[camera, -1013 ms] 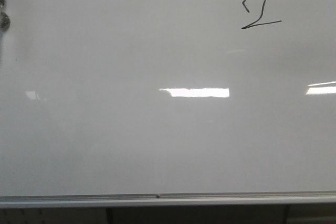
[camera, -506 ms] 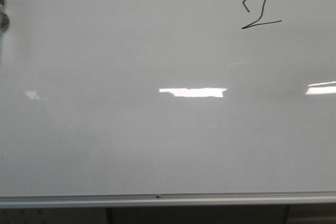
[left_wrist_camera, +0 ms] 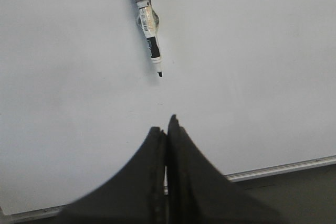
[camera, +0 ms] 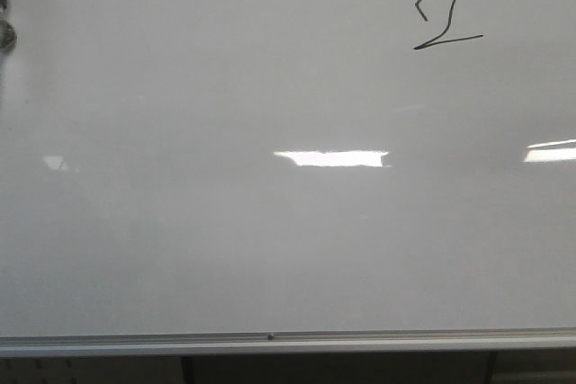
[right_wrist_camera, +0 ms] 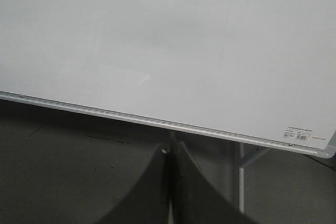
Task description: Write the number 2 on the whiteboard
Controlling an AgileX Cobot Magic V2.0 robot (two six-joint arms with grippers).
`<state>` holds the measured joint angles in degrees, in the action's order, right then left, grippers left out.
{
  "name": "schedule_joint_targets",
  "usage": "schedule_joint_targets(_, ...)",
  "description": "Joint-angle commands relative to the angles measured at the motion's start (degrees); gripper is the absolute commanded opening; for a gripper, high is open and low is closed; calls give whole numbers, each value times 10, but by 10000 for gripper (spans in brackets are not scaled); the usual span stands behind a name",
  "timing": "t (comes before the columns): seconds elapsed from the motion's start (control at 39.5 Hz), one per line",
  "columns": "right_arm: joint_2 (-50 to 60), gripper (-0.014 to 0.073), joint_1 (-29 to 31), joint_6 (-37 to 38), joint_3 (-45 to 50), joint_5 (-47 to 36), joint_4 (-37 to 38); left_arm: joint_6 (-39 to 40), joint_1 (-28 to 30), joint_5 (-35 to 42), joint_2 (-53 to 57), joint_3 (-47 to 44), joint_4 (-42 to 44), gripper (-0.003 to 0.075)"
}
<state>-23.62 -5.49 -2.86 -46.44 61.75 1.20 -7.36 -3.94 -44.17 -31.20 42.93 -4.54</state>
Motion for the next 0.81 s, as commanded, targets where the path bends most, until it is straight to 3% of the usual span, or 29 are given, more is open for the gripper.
schedule_joint_targets(0.0,-4,-69,4,-6,-12,-38,7,5,0,41,-2,14,-8,-19)
schedule_joint_targets(0.48,-4,-69,4,-6,-12,-37,7,5,12,48,33,0,-2,-20)
schedule_joint_targets(0.61,-4,-69,4,-6,-12,-36,7,5,31,81,89,-52,0,-20)
schedule_joint_targets(0.78,-4,-69,4,-6,-12,-36,7,5,49,195,179,-178,-6,-19)
